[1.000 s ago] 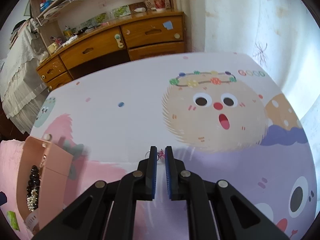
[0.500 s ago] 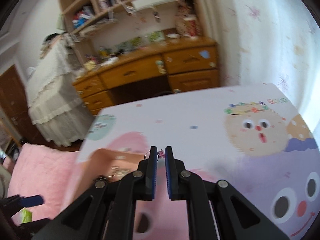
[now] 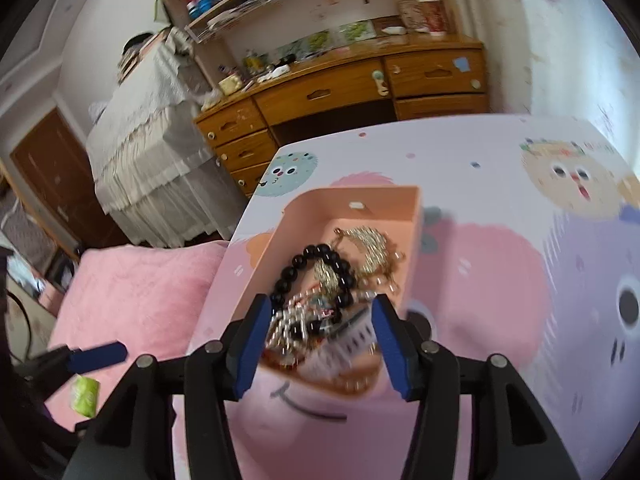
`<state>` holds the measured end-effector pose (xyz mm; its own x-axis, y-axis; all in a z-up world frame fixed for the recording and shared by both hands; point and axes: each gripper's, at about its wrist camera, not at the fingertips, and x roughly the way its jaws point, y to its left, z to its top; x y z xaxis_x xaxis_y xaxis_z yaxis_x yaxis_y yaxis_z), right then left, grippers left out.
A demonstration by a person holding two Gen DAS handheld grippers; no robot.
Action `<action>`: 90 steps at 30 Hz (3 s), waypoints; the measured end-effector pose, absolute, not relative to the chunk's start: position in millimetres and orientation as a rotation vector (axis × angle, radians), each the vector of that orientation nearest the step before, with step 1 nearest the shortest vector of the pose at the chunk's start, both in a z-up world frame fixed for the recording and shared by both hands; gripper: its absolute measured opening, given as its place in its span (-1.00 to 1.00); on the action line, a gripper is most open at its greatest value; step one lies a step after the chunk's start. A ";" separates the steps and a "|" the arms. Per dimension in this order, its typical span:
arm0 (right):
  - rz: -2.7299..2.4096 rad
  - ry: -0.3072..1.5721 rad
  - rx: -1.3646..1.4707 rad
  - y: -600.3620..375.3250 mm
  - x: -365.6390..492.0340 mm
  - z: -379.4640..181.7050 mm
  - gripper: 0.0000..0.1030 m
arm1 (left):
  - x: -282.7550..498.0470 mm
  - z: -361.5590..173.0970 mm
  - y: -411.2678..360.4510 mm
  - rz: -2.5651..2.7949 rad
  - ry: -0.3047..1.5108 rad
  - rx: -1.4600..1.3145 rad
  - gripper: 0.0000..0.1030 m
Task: Organize jewelry
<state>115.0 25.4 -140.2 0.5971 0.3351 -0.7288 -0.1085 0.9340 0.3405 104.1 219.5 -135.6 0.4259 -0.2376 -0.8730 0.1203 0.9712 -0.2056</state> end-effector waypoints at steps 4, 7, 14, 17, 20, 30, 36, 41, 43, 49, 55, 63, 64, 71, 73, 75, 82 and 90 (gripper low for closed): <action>0.213 0.934 0.276 4.9 83.7 -140.9 0.37 | 82.3 -135.6 219.8 -0.187 1.129 -0.175 0.94; 0.192 1.007 0.303 -16.9 55.0 -145.1 0.41 | 57.5 -135.9 209.9 -0.107 1.162 -0.156 0.94; 0.054 1.301 0.236 -63.9 -17.1 -147.3 0.53 | 1.6 -108.2 147.9 -0.172 1.270 -0.086 0.94; 0.036 1.310 0.160 -85.8 -42.3 -122.1 0.58 | -12.0 -77.3 115.9 -0.190 1.212 -0.029 0.94; 0.037 1.279 0.212 -116.0 -57.9 -88.0 0.61 | -11.4 -36.1 86.7 -0.226 1.123 -0.028 0.94; 0.036 1.160 0.318 -155.5 -74.5 -12.3 0.67 | -30.6 49.2 46.7 -0.090 0.839 0.081 0.99; 0.092 1.106 0.325 -141.2 -84.6 -5.5 0.67 | -43.5 26.3 49.2 -0.040 0.891 0.071 0.98; 0.112 1.057 0.259 -134.5 -83.9 4.3 0.73 | -48.3 13.8 46.9 -0.006 0.928 0.074 0.98; 0.108 1.054 0.252 -136.5 -81.6 5.2 0.81 | -52.0 14.7 48.9 0.001 0.926 0.056 0.98; 0.108 1.033 0.242 -139.1 -79.8 8.2 0.93 | -51.1 8.3 46.1 0.004 0.953 0.066 0.99; 0.112 1.025 0.206 -135.6 -77.2 12.1 1.00 | -44.9 0.4 46.8 0.002 0.996 0.053 0.99; 0.105 1.013 0.212 -137.2 -74.4 12.9 1.00 | -41.5 1.5 45.2 -0.013 0.995 0.060 0.99; 0.104 1.012 0.212 -137.5 -74.5 12.9 1.00 | -42.0 1.7 45.6 -0.013 0.995 0.059 0.99; 0.110 1.018 0.215 -137.2 -73.6 12.6 1.00 | -41.5 1.2 46.6 -0.006 1.000 0.059 0.99; 0.111 1.021 0.211 -135.7 -73.3 12.2 1.00 | -41.4 0.3 47.4 -0.003 1.004 0.057 0.99; 0.113 1.024 0.208 -135.2 -72.8 11.9 1.00 | -41.4 -0.8 48.2 -0.002 1.008 0.052 0.99; 0.111 1.025 0.206 -135.2 -72.5 11.8 1.00 | -41.1 -2.0 46.5 -0.004 1.013 0.052 0.99; 0.105 1.029 0.214 -140.6 -72.0 8.0 1.00 | -39.3 -3.0 42.6 -0.011 1.017 0.062 0.99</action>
<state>-72.0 -140.6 8.0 0.5127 0.1864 -0.8381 0.0139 0.9742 0.2253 -39.3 42.6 -3.0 0.5261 0.0200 -0.8502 0.0376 0.9982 0.0467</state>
